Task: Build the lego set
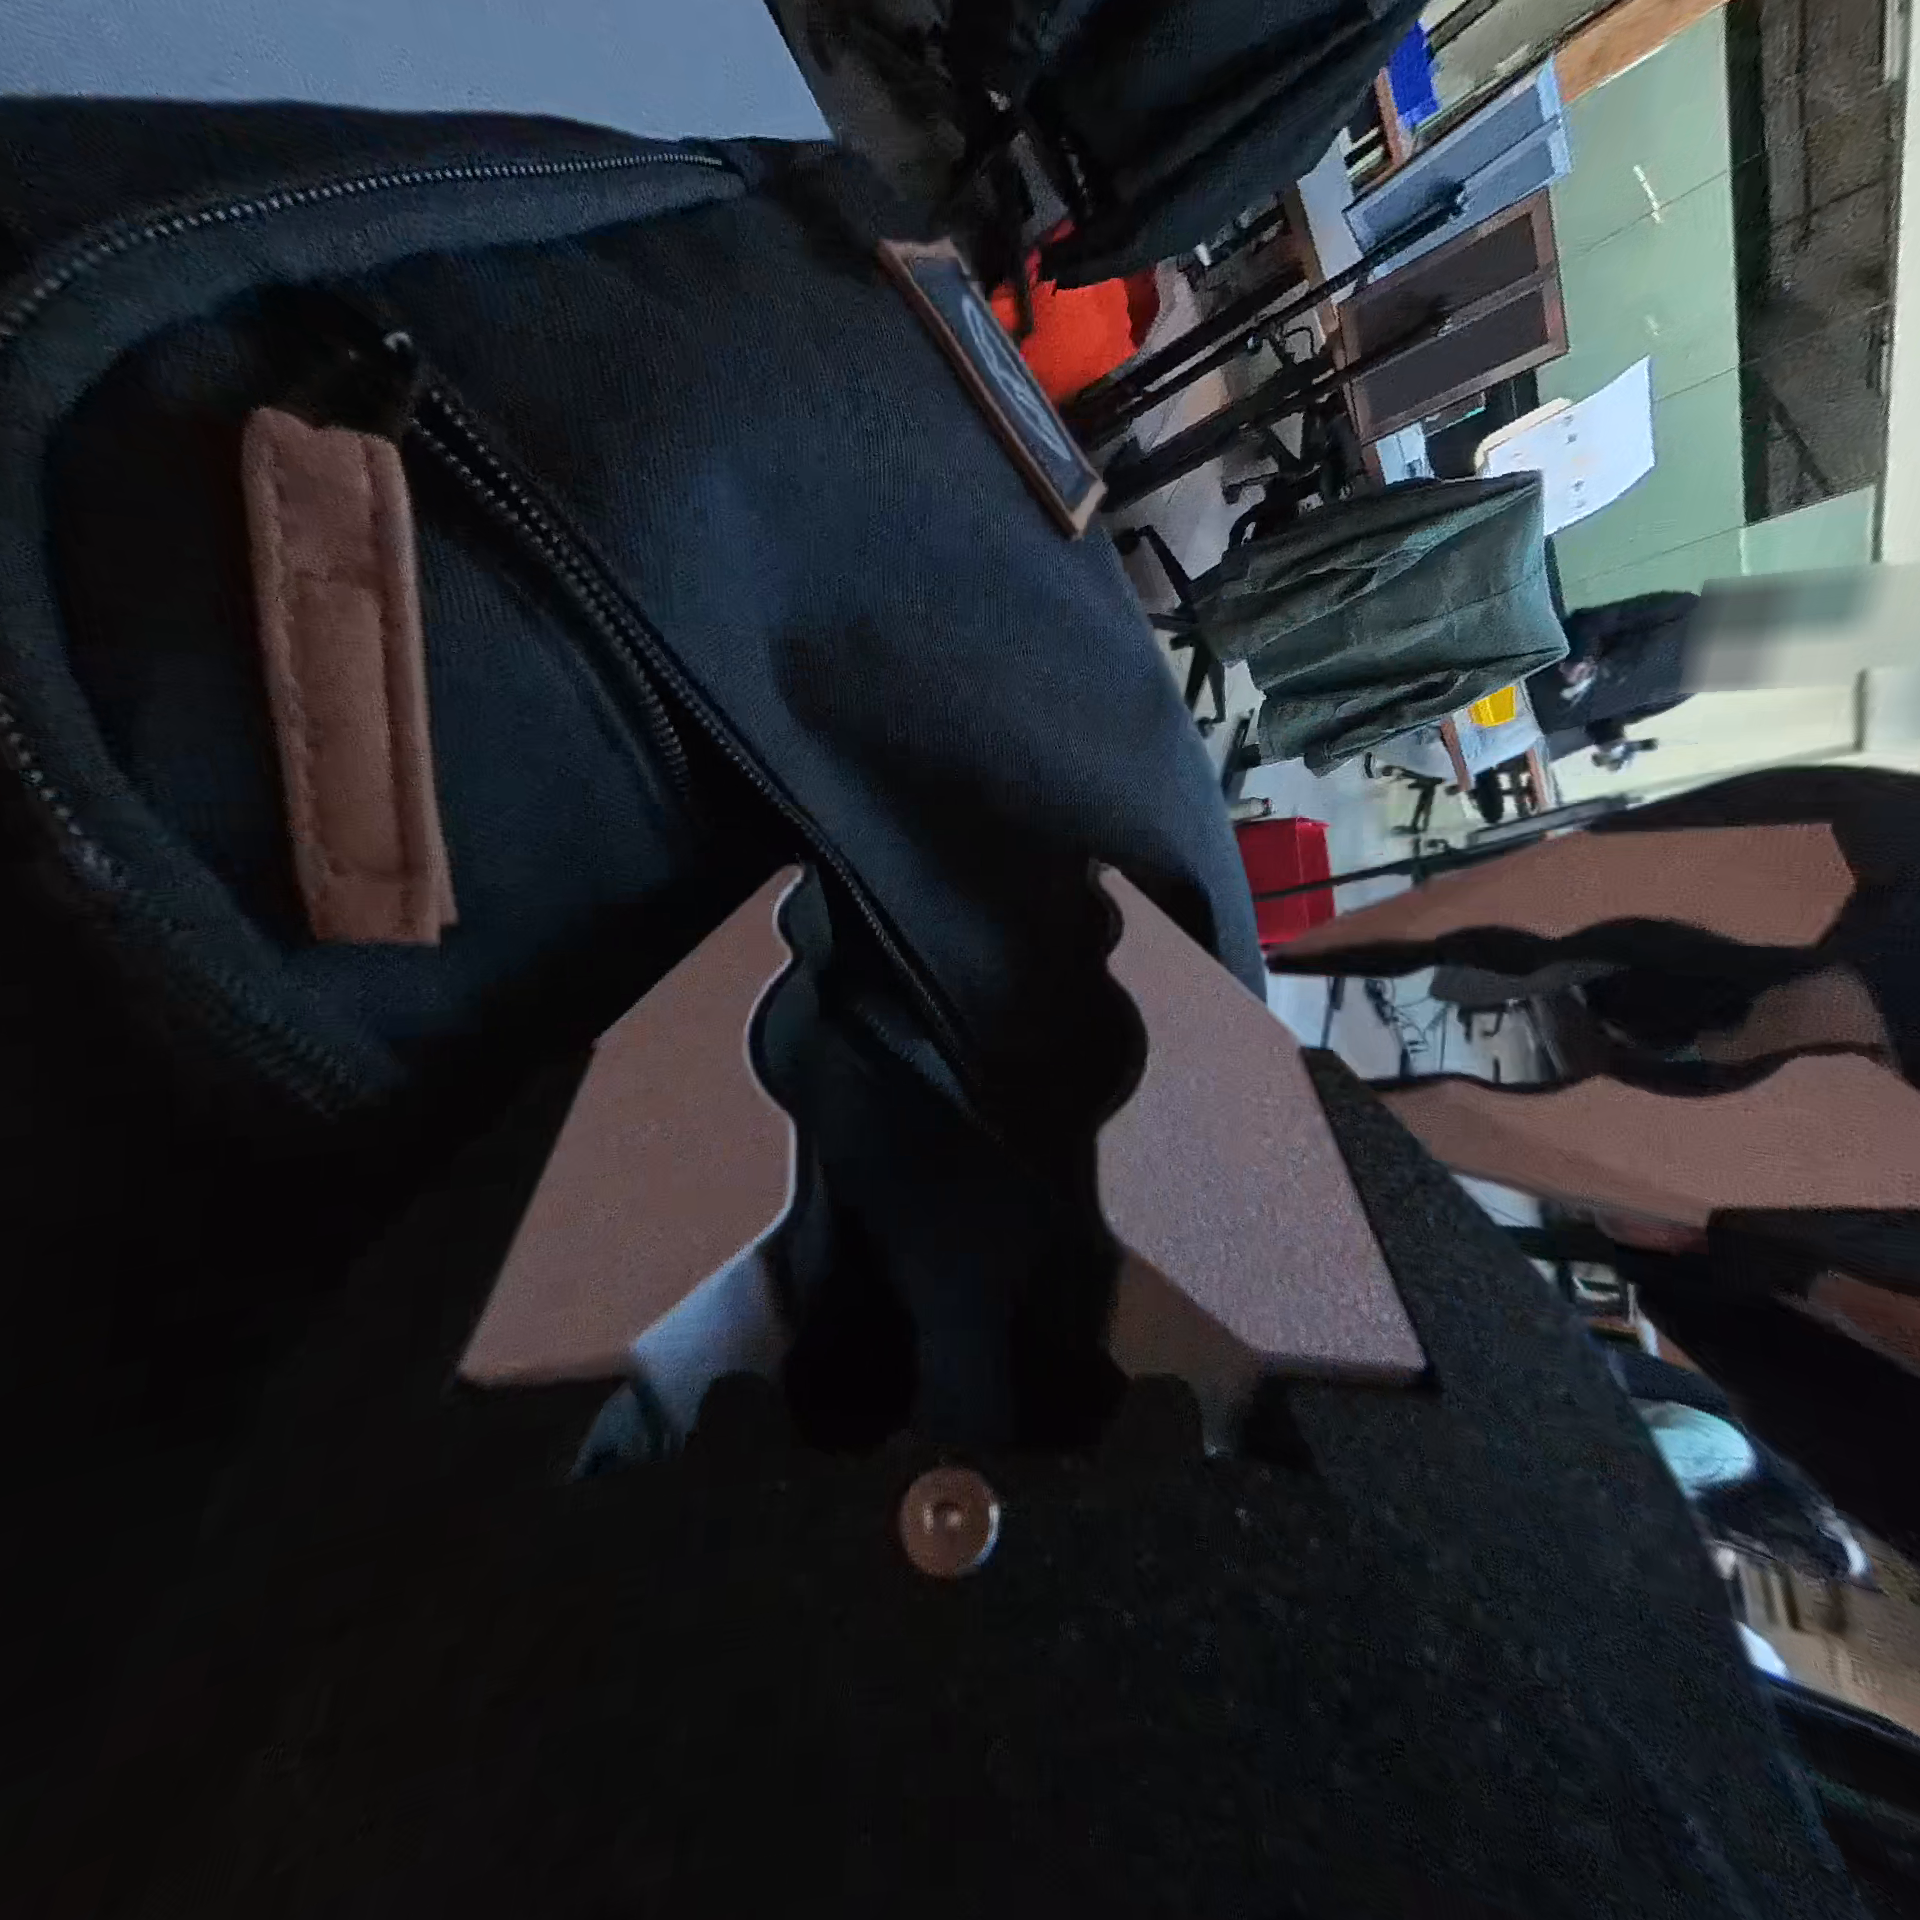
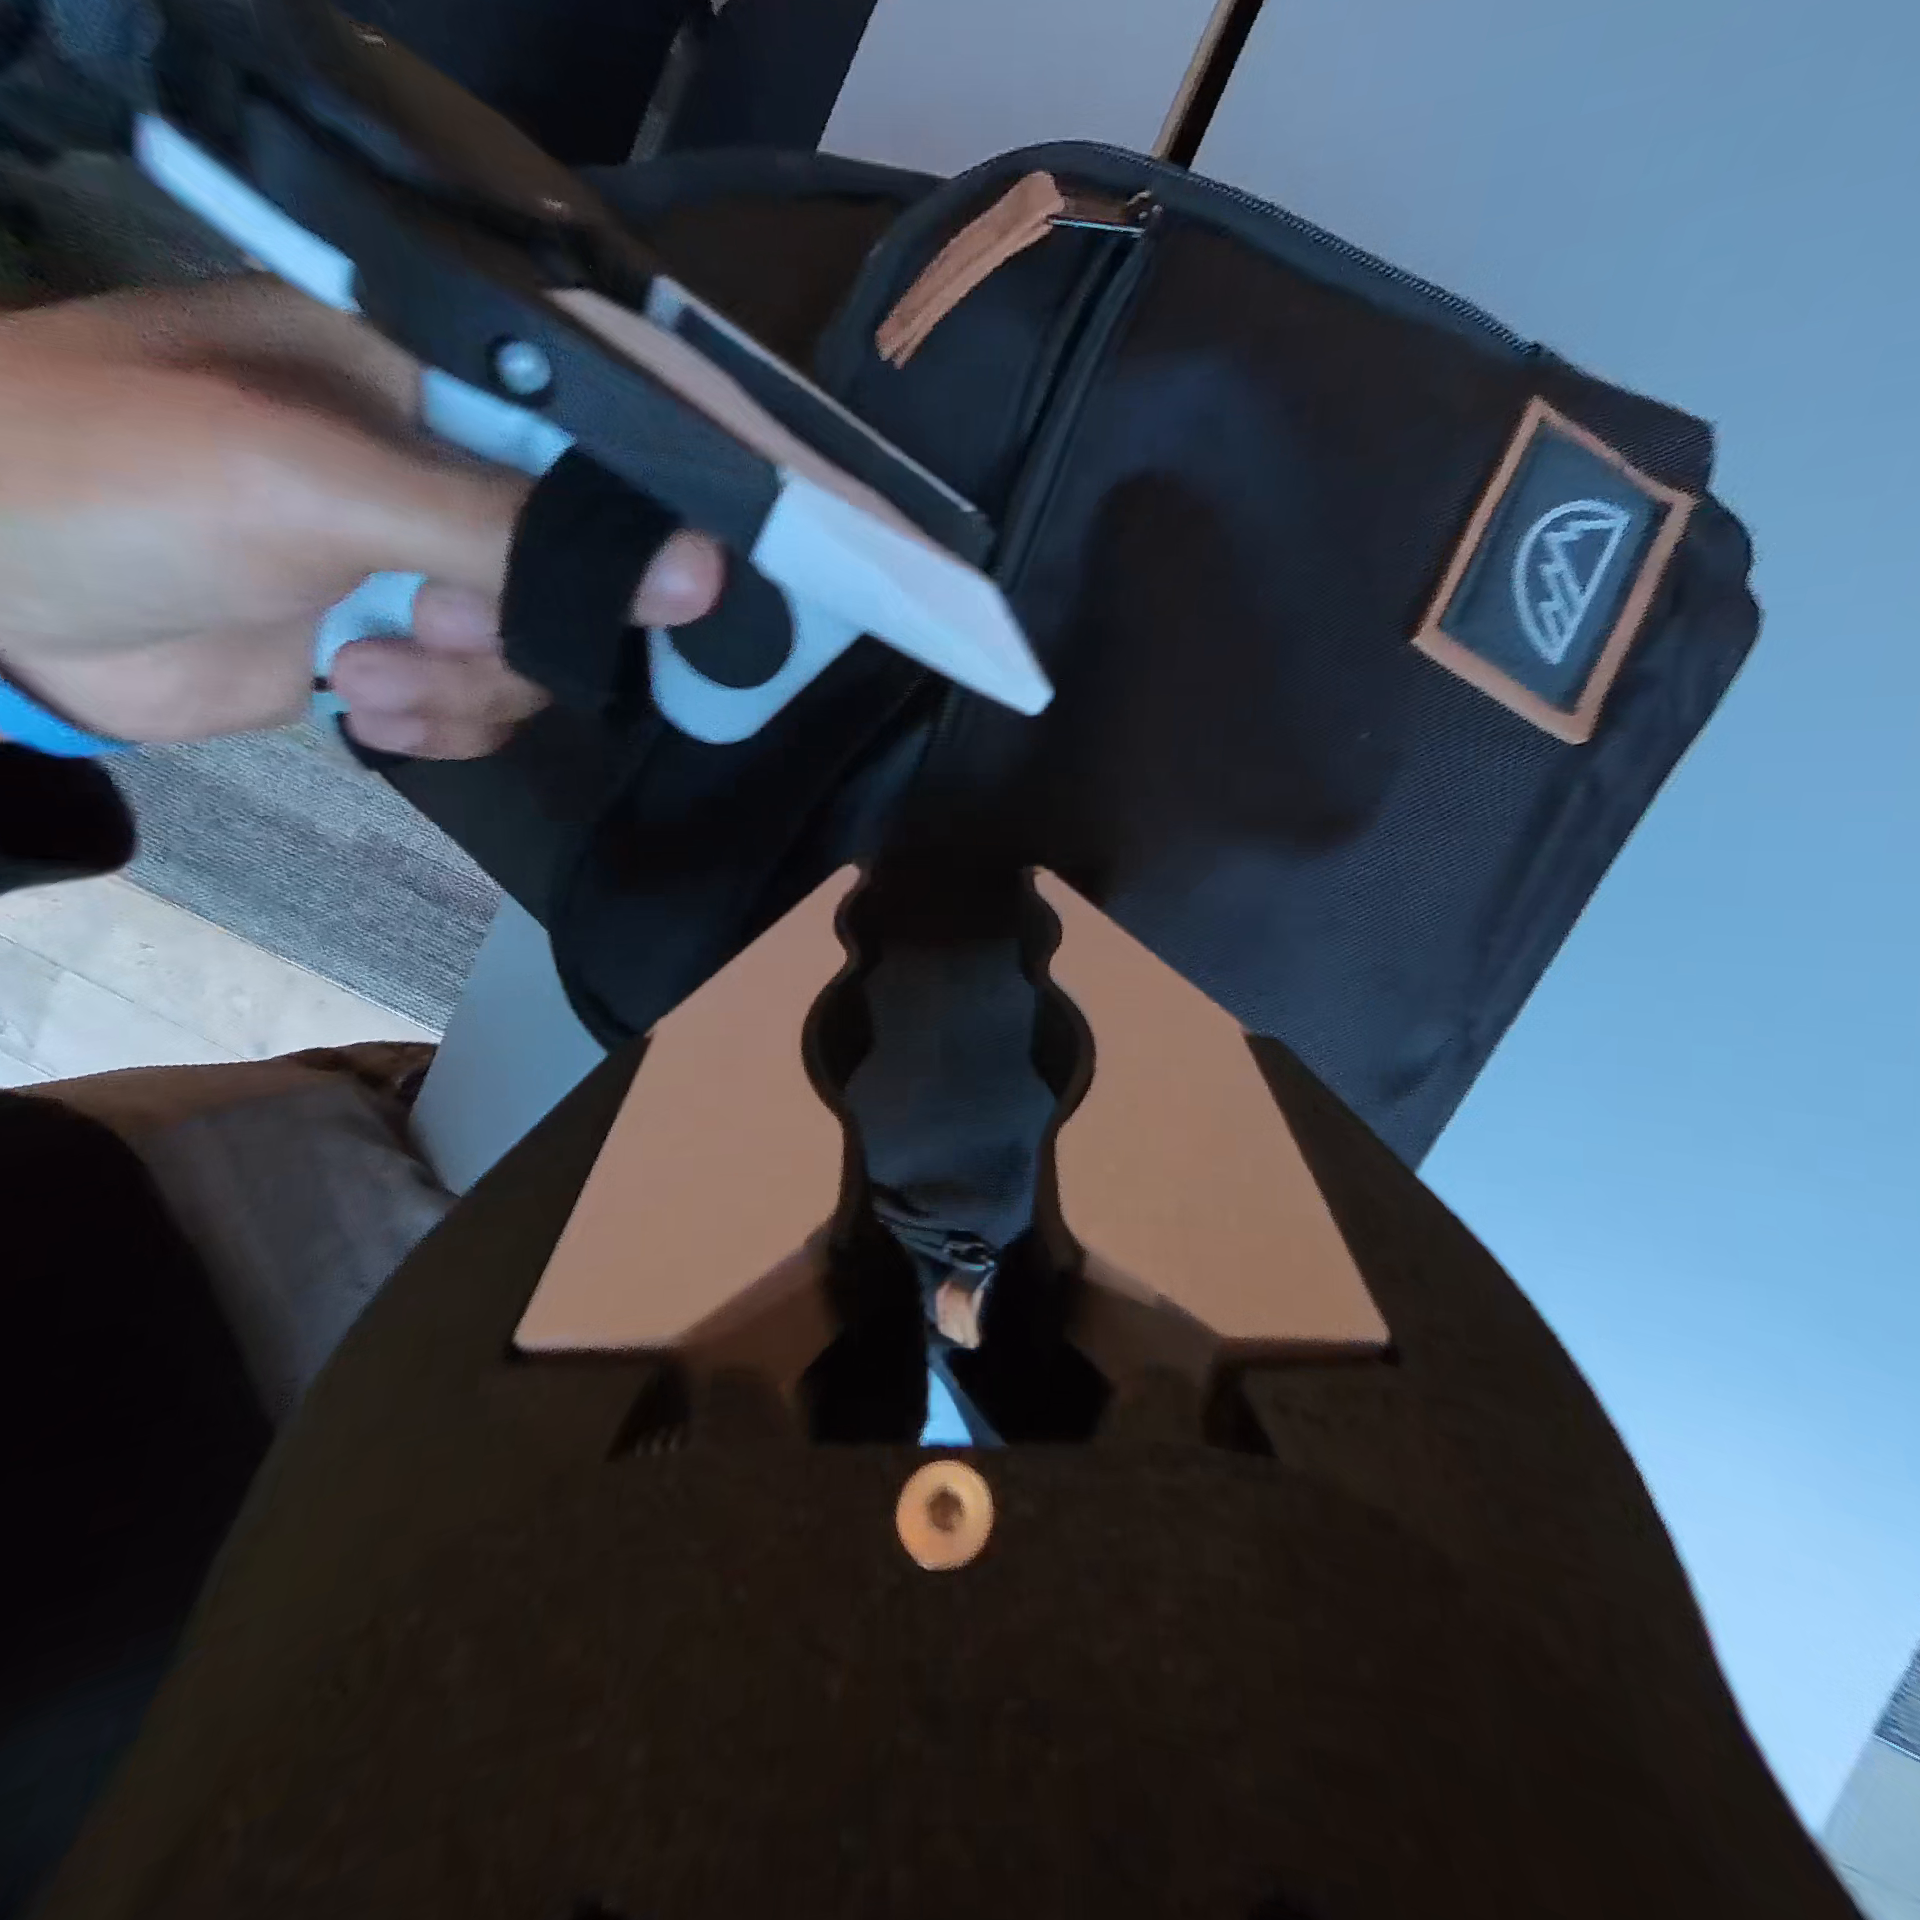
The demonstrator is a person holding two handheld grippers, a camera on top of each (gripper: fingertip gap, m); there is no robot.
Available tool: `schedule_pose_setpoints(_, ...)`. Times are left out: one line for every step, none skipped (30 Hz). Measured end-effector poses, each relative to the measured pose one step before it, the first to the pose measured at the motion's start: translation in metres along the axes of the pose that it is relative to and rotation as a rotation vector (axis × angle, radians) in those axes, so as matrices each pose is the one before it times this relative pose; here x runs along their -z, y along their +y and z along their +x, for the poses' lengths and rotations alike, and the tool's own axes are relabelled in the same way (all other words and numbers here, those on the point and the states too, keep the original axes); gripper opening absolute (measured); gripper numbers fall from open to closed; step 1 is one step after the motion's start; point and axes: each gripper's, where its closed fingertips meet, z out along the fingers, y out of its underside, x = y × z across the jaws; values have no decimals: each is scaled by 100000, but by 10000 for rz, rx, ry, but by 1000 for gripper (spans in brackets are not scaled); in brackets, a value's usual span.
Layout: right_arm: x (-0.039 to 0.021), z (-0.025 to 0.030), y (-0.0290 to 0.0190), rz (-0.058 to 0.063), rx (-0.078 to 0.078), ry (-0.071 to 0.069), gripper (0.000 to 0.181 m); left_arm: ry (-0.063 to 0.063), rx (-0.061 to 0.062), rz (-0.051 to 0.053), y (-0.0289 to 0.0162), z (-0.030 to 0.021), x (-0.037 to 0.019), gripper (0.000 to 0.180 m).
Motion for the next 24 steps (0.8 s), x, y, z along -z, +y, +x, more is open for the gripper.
schedule_pose_setpoints(-36, -269, 126, 48, -8, -1, 24, 120, -1, 36, -317, -90, -273, 39)
schedule_pose_setpoints(-43, -143, 187, -9, 51, 60, 24, 260, -38, -90, -121, 169, -273, 25)
schedule_pose_setpoints(-86, 17, 220, -27, 67, 117, 24, 282, 52, -210, 25, 169, -206, 14)
schedule_pose_setpoints(-79, 137, 53, -37, 34, 174, 25, 171, 108, -29, -266, 39, 93, 0)
schedule_pose_setpoints(-28, 202, 5, -14, 13, 215, 31, 387, 207, 124, -581, 475, 409, 0)
schedule_pose_setpoints(-112, 218, -358, 71, -9, 269, 39, 603, 299, 158, -743, 969, 554, 0)
schedule_pose_setpoints(-51, 302, -494, 180, -10, 424, 47, 517, 271, 93, -710, 997, 500, 0)
schedule_pose_setpoints(-185, -20, -722, 237, 55, 251, 54, 242, 69, -2, -505, 811, 265, 0)
schedule_pose_setpoints(-414, -77, -595, 61, 77, 282, 60, 2, -157, -71, -311, 556, 70, 0)
schedule_pose_setpoints(-635, 81, -400, -86, 129, 358, 65, -78, -196, -100, -193, 375, -115, 0)
schedule_pose_setpoints(-866, 8, -488, -110, 199, 359, 71, 7, -49, -77, -197, 454, -206, 0)
schedule_pose_setpoints(-511, 27, -410, -127, 177, 474, 77, 7, 83, -61, -142, 287, -255, 0)
schedule_pose_setpoints(-355, 529, -193, -79, 96, 537, 73, -38, 75, -51, -75, 129, -219, 0)
schedule_pose_setpoints(-83, 1002, 49, -150, 164, 742, 56, -39, -23, -54, -25, 113, -137, 0)
schedule_pose_setpoints(24, 680, 22, -85, 349, 428, 44, -23, -79, -49, 1, 83, -55, 0)
schedule_pose_setpoints(173, 332, 130, -152, 229, 100, 31, -13, -68, -46, 60, -72, 78, 0)
schedule_pose_setpoints(428, 210, 114, -68, 57, -168, 13, 69, -71, -85, 224, -118, 244, 3)
schedule_pose_setpoints(650, 357, -67, 142, -229, -272, 2, 126, -111, -95, 317, -58, 440, 14)
schedule_pose_setpoints(546, 234, 230, -77, -517, -484, 2, -14, -152, 132, 140, -219, 665, 23)
schedule_pose_setpoints(380, 481, 264, -140, -508, -334, 1, -193, -295, 307, 128, -379, 946, 21)
schedule_pose_setpoints(390, 709, 82, -94, -323, -144, 1, -180, -434, 241, 361, -230, 1036, 15)
schedule_pose_setpoints(307, 804, 67, -92, -42, 69, 0, -171, -409, 107, 622, -132, 961, 11)
schedule_pose_setpoints(233, 773, 99, -134, 154, 123, 0, -145, -276, 66, 709, -40, 756, 11)
schedule_pose_setpoints(193, 570, 125, -130, 104, -19, 0, -39, -131, 62, 722, 170, 564, 10)
